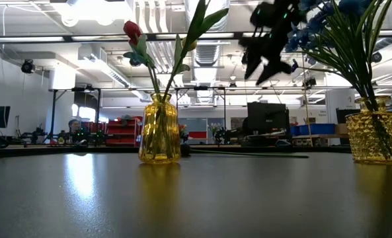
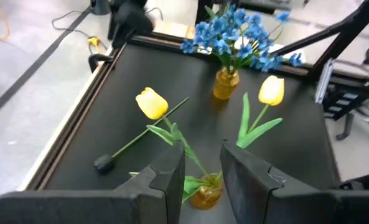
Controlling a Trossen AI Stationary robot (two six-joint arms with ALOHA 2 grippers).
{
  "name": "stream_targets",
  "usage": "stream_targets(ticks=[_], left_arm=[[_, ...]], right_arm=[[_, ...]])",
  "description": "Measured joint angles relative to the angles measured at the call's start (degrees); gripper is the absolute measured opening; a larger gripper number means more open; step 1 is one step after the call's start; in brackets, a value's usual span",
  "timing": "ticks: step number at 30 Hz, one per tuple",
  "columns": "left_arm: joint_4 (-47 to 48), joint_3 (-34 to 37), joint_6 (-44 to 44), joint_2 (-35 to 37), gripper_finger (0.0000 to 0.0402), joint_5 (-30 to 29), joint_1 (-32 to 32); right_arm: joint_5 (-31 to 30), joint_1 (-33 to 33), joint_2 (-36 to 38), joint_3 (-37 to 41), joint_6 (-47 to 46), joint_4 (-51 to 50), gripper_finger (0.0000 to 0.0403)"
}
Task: Sort flowers into vase by color
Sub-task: Put the black flower into the right yellow vase
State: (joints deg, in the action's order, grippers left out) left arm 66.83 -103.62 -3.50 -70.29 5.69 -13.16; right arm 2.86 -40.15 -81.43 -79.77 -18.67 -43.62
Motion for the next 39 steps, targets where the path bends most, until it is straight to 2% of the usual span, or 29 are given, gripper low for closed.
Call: stream_targets(ticks=[5, 11, 14, 20, 26, 39], left_arm=[[-7.8, 9.7, -3.5, 6.3, 0.0091, 2.0, 0.1], [-14.3, 18.3, -6.8, 11.5, 0.0091, 4.4, 0.2], [-15.3, 20.7, -7.3, 13.1, 0.0091, 4.5, 0.2], [-17.6, 21.9, -7.4, 13.7, 0.0091, 4.5, 0.2], [-21.7, 22.0, -6.1, 12.1, 0.0091, 4.4, 0.2], [-22.0, 22.0, -5.5, 10.3, 0.0091, 4.4, 0.2]], right_arm=[[0.6, -0.5, -7.1, -0.6, 0.2, -1.5, 0.0219], [9.1, 3.4, -14.0, -0.2, 6.1, -0.7, 0.0219], [9.6, 5.3, -16.9, -0.2, 7.7, -0.5, 0.0219], [9.1, 8.2, -21.8, -0.2, 12.9, 1.4, 0.0219], [9.0, 10.0, -25.4, -0.1, 13.7, 3.7, 0.0219], [7.0, 13.1, -30.6, -0.1, 17.5, 8.5, 0.0215]])
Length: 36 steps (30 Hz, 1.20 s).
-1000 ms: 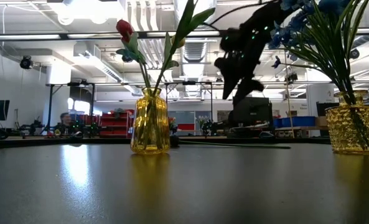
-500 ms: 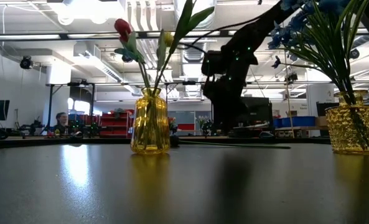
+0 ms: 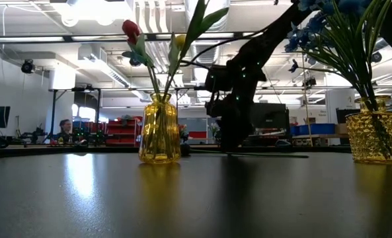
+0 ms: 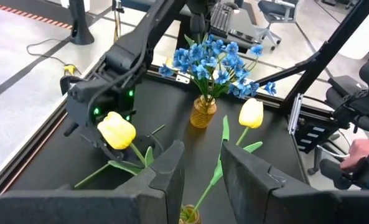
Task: Sort flowers into vase by color
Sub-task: Put the black flower into the right yellow vase
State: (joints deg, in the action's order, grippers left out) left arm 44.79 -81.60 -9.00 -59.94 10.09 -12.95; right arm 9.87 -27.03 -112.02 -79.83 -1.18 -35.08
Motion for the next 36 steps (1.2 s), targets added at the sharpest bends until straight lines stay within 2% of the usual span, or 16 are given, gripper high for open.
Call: stream_targets(ticks=[5, 10, 14, 15, 21, 24, 27, 32, 36], left_arm=[[-0.3, 0.0, 0.0, 0.0, 0.0091, 0.0, 0.0], [-0.6, 0.0, 0.0, 0.0, 0.0091, -0.4, 0.0], [-2.2, 0.0, 0.7, -0.4, 0.0091, -0.6, 0.0], [-2.5, 0.0, 1.0, -0.6, 0.0091, -0.6, 0.0], [-2.9, 0.0, 1.2, -1.5, 0.0091, -0.7, 0.0], [-2.9, 0.0, 1.2, -1.8, 0.0091, -0.7, 0.0], [-3.3, 0.0, 1.2, -2.1, 0.0091, -0.7, 0.0], [-4.8, 0.0, 1.2, -2.8, 0.0091, -0.7, 0.0], [-5.8, 0.0, 1.2, -3.4, 0.0091, -0.7, 0.0]], right_arm=[[-5.1, 1.1, -1.8, -0.2, 0.5, 1.3, 0.0173], [-9.0, 1.8, -2.2, -0.1, 0.4, 1.4, 0.0092], [-9.2, 1.8, -2.0, -0.1, -1.1, 1.5, 0.0024], [-9.3, 1.8, -1.9, -0.1, -1.7, 1.5, 0.0017], [-11.4, 1.0, 2.2, 0.4, -2.7, -4.2, 0.0013], [-15.0, -0.9, 6.7, 0.2, -3.2, -6.9, 0.0013], [-15.9, -3.7, 11.6, 0.5, -3.5, -8.2, 0.0013], [-15.3, -8.1, 20.6, 0.7, -5.0, -6.1, 0.0013], [-9.3, -10.0, 27.2, 0.9, -5.9, -1.6, 0.0012]])
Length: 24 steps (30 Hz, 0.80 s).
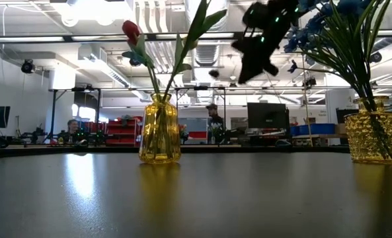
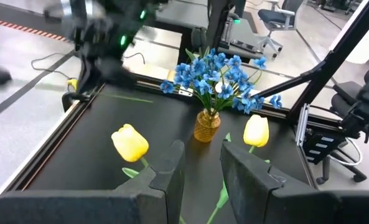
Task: Sort flowers into vase by color
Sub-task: Put the black flower into the right yellow vase
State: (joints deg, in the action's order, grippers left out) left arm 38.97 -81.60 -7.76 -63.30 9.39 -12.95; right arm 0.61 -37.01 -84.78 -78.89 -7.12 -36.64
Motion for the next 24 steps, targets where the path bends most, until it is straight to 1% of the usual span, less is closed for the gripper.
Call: stream_targets(ticks=[4, 6, 10, 12, 14, 17, 20, 24], left_arm=[[0.0, 0.0, 0.7, -0.4, 0.0091, 0.0, 0.0], [-0.3, 0.0, 0.8, -0.7, 0.0091, 0.0, 0.0], [-0.5, 0.0, 1.6, -0.7, 0.0091, 0.1, 0.0], [-0.5, 0.0, 2.8, -0.7, 0.0091, 1.5, 0.1], [-1.0, 0.0, 3.3, -0.7, 0.0091, 4.8, 0.2], [-4.2, 0.0, 3.4, -1.0, 0.0091, 9.5, 0.3], [-8.5, 0.0, 3.4, -1.7, 0.0091, 11.4, 0.4], [-14.1, 0.0, 3.9, -3.1, 0.0091, 12.8, 0.4]], right_arm=[[5.0, -0.2, 5.9, 0.0, -1.2, 4.7, 0.0012], [8.5, 0.1, 8.2, 0.0, -1.0, 6.7, 0.0012], [16.0, 1.6, 13.0, 0.1, -0.9, 10.7, 0.0012], [18.4, 2.8, 15.8, 0.1, -0.9, 12.8, 0.0012], [18.9, 4.6, 18.8, 0.1, -0.9, 14.9, 0.0012], [18.9, 8.4, 22.7, 0.1, -1.2, 19.1, 0.0012], [18.9, 13.7, 25.7, 0.5, -1.6, 24.3, 0.0012], [18.9, 22.3, 27.9, 1.9, 0.9, 27.7, 0.0012]])
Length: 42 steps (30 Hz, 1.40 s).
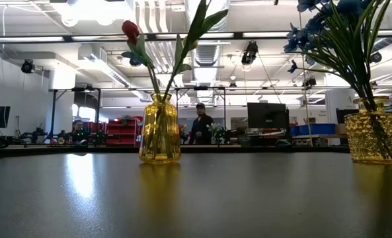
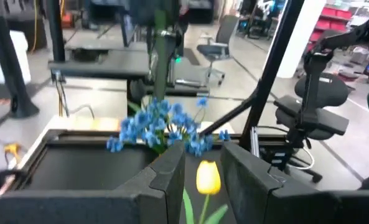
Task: Sort flowers into vase by color
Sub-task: Put the black flower into the right yellow vase
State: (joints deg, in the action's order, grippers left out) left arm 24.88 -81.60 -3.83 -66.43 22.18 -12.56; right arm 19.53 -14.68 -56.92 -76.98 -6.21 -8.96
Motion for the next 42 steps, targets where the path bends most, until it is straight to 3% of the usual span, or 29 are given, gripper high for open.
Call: stream_targets(ticks=[7, 13, 16, 19, 24, 29, 37, 42], left_arm=[[-2.1, 0.0, 0.1, -3.4, 0.0091, 2.9, 0.0], [-2.4, 0.0, -6.4, -5.8, 0.0091, 2.8, 0.0], [-4.3, 0.0, -9.6, -6.9, 0.0091, 2.5, 0.0], [-8.7, 0.0, -12.5, -8.3, 0.0091, 2.2, 0.4], [-15.8, 0.0, -18.6, -11.3, 0.0091, -0.8, 0.4], [-16.9, 0.0, -21.3, -13.2, 0.0091, -4.1, 0.4], [-16.6, 0.0, -25.0, -16.0, 0.0091, -9.4, 0.3], [-14.7, 0.0, -26.3, -16.6, 0.0091, -13.5, -0.2]], right_arm=[[0.0, 15.3, 2.8, 2.3, 1.0, -0.3, 0.0012], [0.1, 26.5, 8.9, 2.3, 1.4, -11.6, 0.0012], [-3.2, 31.2, 11.9, 3.5, 0.2, -18.8, 0.0012], [-7.5, 34.8, 15.6, 6.9, 0.2, -19.5, 0.0012], [-10.7, 36.5, 23.6, 14.9, 0.2, -18.9, 0.0012], [-11.9, 36.4, 32.2, 24.4, 1.1, -14.6, 0.0012], [-24.4, 36.4, 41.8, 37.9, 4.7, -8.3, 0.0012], [-28.7, 36.4, 45.3, 46.2, 4.6, -0.6, 0.0012]])
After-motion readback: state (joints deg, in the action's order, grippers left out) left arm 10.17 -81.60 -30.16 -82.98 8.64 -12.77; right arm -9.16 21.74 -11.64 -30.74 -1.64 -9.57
